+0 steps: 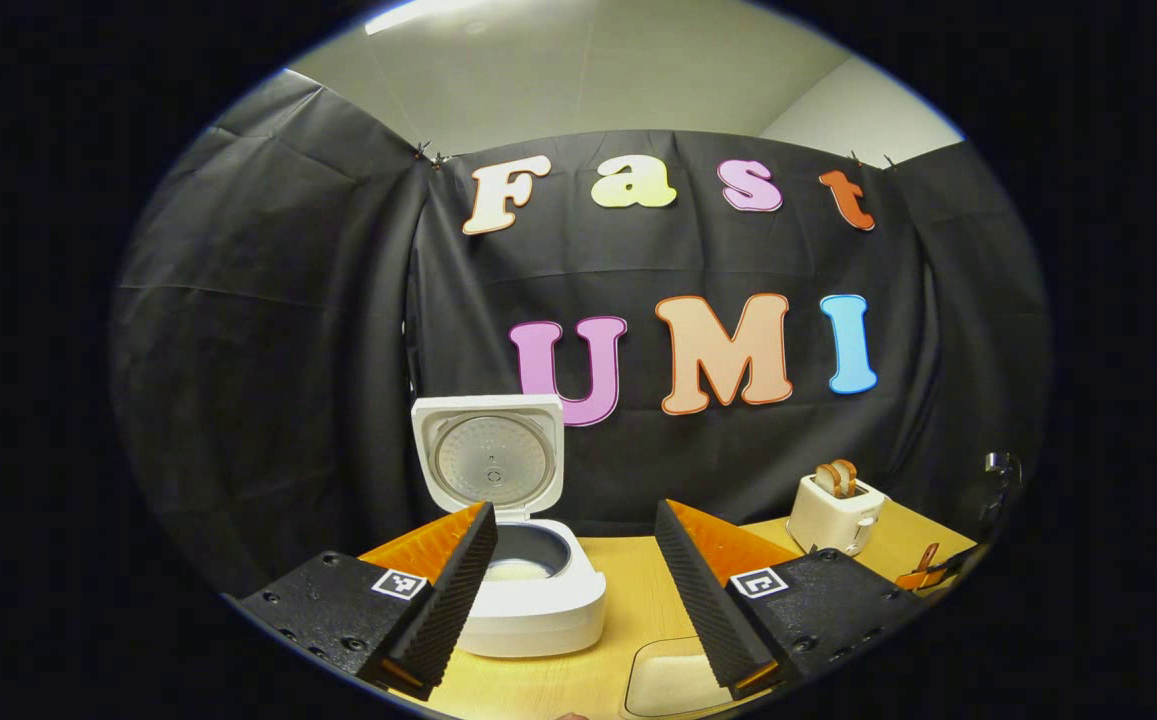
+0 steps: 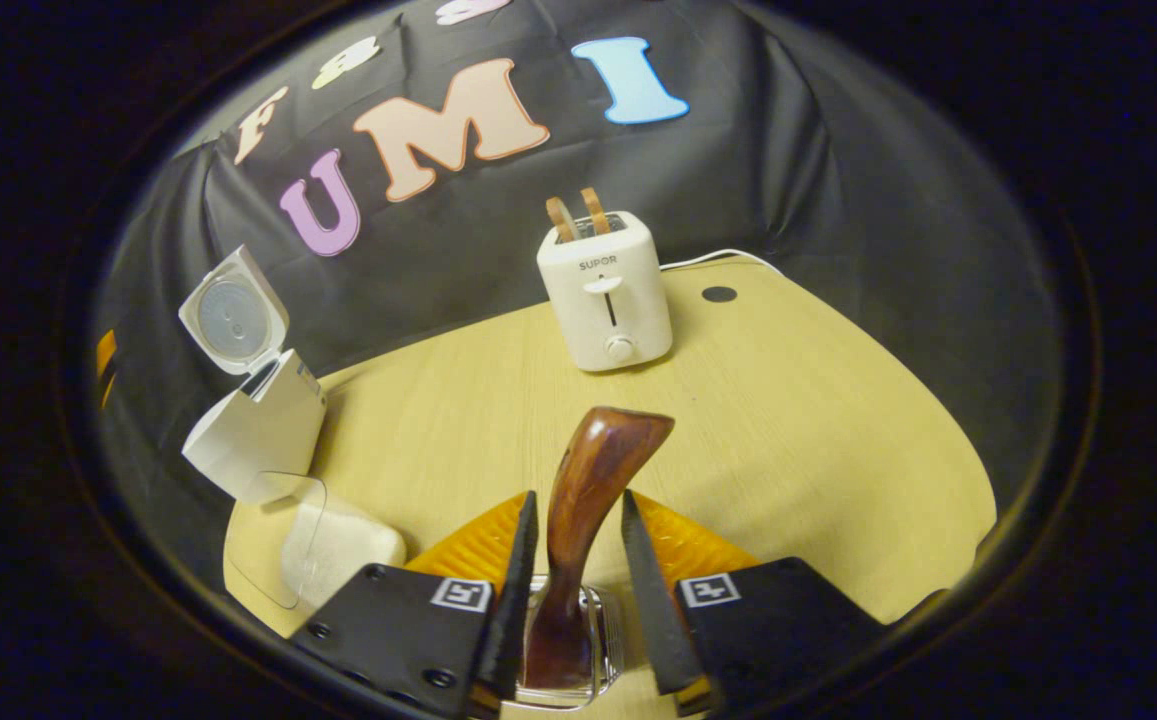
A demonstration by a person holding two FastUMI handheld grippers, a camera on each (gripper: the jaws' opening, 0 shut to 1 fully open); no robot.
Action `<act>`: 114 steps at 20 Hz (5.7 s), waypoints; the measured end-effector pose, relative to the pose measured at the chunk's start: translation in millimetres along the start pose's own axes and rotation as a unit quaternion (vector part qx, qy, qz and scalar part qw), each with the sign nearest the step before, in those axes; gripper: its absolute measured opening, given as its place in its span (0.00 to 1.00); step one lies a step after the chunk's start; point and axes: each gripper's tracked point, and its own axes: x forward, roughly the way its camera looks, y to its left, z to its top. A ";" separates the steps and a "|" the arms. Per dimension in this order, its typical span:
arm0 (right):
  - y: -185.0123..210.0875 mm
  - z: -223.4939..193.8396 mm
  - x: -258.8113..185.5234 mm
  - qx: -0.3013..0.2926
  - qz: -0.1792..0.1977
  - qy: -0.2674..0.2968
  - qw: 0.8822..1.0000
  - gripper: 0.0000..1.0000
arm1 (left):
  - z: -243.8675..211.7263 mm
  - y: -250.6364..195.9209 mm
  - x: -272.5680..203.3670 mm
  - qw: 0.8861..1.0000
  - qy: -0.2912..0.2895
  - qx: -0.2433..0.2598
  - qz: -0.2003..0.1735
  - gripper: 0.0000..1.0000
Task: Close the left gripper, press the button to open the rice cooker; take a wooden spoon from the chopstick holder with the right hand, scoop a spoonful of rice and pour it into the rice cooker, then put the wooden spoon back into the chopstick holder.
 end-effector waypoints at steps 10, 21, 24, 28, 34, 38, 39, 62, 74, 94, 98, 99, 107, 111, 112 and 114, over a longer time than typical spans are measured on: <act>23.8 17.9 -25.8 -0.018 0.015 -0.039 0.999 0.11 | -1.1 1.4 4.9 1.000 -0.001 -0.003 -0.010 0.94; 64.7 88.2 -89.6 -0.070 0.004 -0.142 0.987 0.14 | 1.2 4.0 7.9 0.999 -0.009 -0.022 -0.037 0.94; 90.4 101.4 -99.0 -0.083 0.013 -0.165 0.983 0.14 | 1.3 13.0 7.5 0.999 -0.011 -0.025 -0.038 0.94; 136.5 102.3 -102.9 -0.102 0.041 -0.176 0.978 0.12 | 0.9 28.9 6.1 0.999 -0.012 -0.027 -0.034 0.94; 210.1 86.8 -93.4 -0.115 0.084 -0.178 0.974 0.11 | -6.9 66.5 3.2 0.999 -0.006 -0.029 -0.015 0.94; 247.6 62.8 -77.5 -0.126 0.102 -0.162 0.973 0.12 | -12.1 95.1 -0.6 1.000 -0.002 -0.024 -0.001 0.94; 255.2 55.4 -73.3 -0.130 0.105 -0.157 0.973 0.13 | -13.7 101.8 -1.5 1.000 0.000 -0.025 0.002 0.93; 287.3 -38.2 13.9 -0.195 -0.008 -0.126 0.973 0.12 | -46.6 172.2 8.8 0.999 0.032 -0.025 0.024 0.94; 292.7 -52.7 21.5 0.070 0.054 -0.038 0.995 0.13 | -43.7 171.7 12.8 0.999 0.032 -0.018 0.013 0.94; 246.7 36.0 -23.5 0.346 0.097 -0.042 0.932 0.12 | -30.2 150.5 4.0 1.000 0.014 -0.016 0.000 0.94; 272.4 59.6 -25.7 0.354 0.124 -0.048 0.926 0.11 | -28.7 159.5 -6.3 1.000 0.008 -0.020 0.009 0.94; 282.2 65.4 -26.4 0.346 0.131 -0.050 0.928 0.12 | -27.8 162.8 -9.3 1.000 0.007 -0.022 0.012 0.94; 358.0 103.6 -15.1 0.318 0.178 -0.065 0.929 0.12 | -43.9 183.7 -31.6 0.999 0.020 -0.033 0.027 0.94; 402.7 128.2 -6.3 0.313 0.202 -0.079 0.924 0.14 | -49.4 200.6 -40.6 0.998 0.025 -0.039 0.040 0.94; 413.3 134.7 -2.2 0.311 0.207 -0.084 0.924 0.12 | -51.0 198.8 -36.4 0.998 0.026 -0.041 0.043 0.94; 435.5 144.5 6.6 0.305 0.213 -0.088 0.924 0.12 | -53.5 201.3 -36.5 0.997 0.029 -0.045 0.050 0.94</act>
